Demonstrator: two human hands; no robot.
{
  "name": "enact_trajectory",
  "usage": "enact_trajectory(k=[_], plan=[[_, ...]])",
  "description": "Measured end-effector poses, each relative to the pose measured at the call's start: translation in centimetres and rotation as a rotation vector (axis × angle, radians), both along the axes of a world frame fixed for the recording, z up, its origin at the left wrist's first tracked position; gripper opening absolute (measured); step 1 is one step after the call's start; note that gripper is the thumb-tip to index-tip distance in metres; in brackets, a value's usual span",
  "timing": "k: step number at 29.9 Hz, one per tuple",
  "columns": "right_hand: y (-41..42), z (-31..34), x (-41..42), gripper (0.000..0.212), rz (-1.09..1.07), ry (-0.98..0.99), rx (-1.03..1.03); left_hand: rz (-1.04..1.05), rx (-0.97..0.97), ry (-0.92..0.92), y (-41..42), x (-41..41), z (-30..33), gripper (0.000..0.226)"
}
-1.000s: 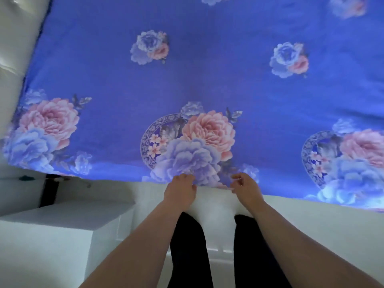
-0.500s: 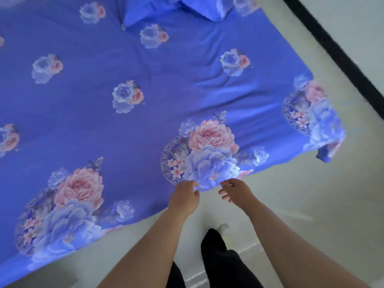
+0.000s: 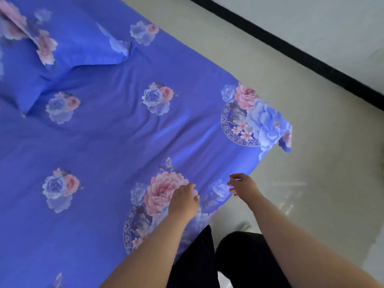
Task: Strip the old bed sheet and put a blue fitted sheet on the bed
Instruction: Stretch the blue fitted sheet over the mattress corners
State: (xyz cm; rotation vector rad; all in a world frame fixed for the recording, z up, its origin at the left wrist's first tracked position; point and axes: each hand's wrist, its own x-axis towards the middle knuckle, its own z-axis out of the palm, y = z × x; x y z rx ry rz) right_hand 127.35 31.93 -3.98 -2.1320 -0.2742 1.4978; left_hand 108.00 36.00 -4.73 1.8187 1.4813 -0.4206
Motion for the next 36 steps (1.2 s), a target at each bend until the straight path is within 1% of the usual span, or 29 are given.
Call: enact_trajectory(k=[2,5,8,11,15,17,18,19,20,21,23,25,26,27,29,30,31,32,33,34,35,36], plan=[[1.6,-0.8,2.9,0.032,-0.044,-0.028,0.005,-0.048,-0.004,0.011,2.3,2.8,0.0,0.047],[4.4,-1.9,8.3,0.042,-0.113,-0.055,0.04,-0.141,0.027,0.029,5.6,8.4,-0.6,0.05],[7.2,-3.9,14.4,0.06,-0.166,-0.041,0.064,-0.222,0.079,0.028,8.8,15.0,-1.8,0.052],[9.8,-6.9,21.1,0.08,-0.163,-0.064,0.019,-0.295,0.102,0.059,11.3,22.3,-3.7,0.055],[13.3,-10.5,28.6,0.106,-0.139,-0.02,-0.047,-0.429,0.144,0.102,14.6,31.1,-6.2,0.066],[14.6,-12.8,31.3,0.123,-0.117,0.012,-0.079,-0.499,0.165,0.115,16.3,34.8,-7.4,0.071],[14.8,-15.1,32.4,0.131,-0.124,0.051,-0.082,-0.529,0.178,0.114,17.1,36.6,-7.9,0.073],[15.2,-16.3,33.2,0.135,-0.141,0.073,-0.086,-0.554,0.19,0.108,17.8,38.1,-8.5,0.072],[15.9,-16.0,33.9,0.133,-0.194,0.098,-0.087,-0.58,0.196,0.102,18.4,39.6,-9.1,0.07],[16.2,-16.5,34.6,0.126,-0.284,0.12,-0.094,-0.606,0.195,0.102,19.0,41.0,-9.8,0.067],[16.5,-16.9,36.1,0.094,-0.56,0.141,-0.132,-0.633,0.199,0.113,19.9,43.9,-11.1,0.061],[15.9,-18.3,37.6,0.064,-0.771,0.208,-0.237,-0.603,0.231,0.138,20.9,46.7,-12.3,0.061],[15.4,-19.0,38.2,0.053,-0.84,0.273,-0.27,-0.577,0.248,0.17,21.4,48.1,-13.1,0.062],[15.0,-19.1,38.7,0.049,-0.911,0.372,-0.287,-0.549,0.264,0.213,22.1,49.4,-13.8,0.063],[14.5,-20.1,39.8,0.059,-1.003,0.521,-0.351,-0.502,0.269,0.298,23.6,51.6,-15.1,0.064],[14.3,-20.9,40.2,0.064,-1.007,0.542,-0.376,-0.501,0.248,0.328,24.1,52.4,-15.5,0.062],[14.6,-21.2,40.7,0.063,-1.009,0.559,-0.394,-0.522,0.205,0.343,24.4,53.2,-16.0,0.06],[14.7,-21.9,41.1,0.056,-1.0,0.548,-0.394,-0.56,0.149,0.342,24.4,53.8,-16.5,0.058],[14.9,-22.1,41.4,0.045,-1.01,0.558,-0.377,-0.6,0.102,0.326,24.2,54.1,-16.9,0.057],[15.0,-22.6,41.7,0.033,-1.005,0.534,-0.346,-0.632,0.096,0.301,23.8,54.3,-17.2,0.054],[15.0,-22.9,41.9,0.021,-1.018,0.501,-0.29,-0.656,0.142,0.275,23.5,54.4,-17.5,0.051],[14.8,-23.1,42.2,0.013,-1.053,0.456,-0.236,-0.658,0.23,0.253,23.4,54.4,-17.8,0.048]])
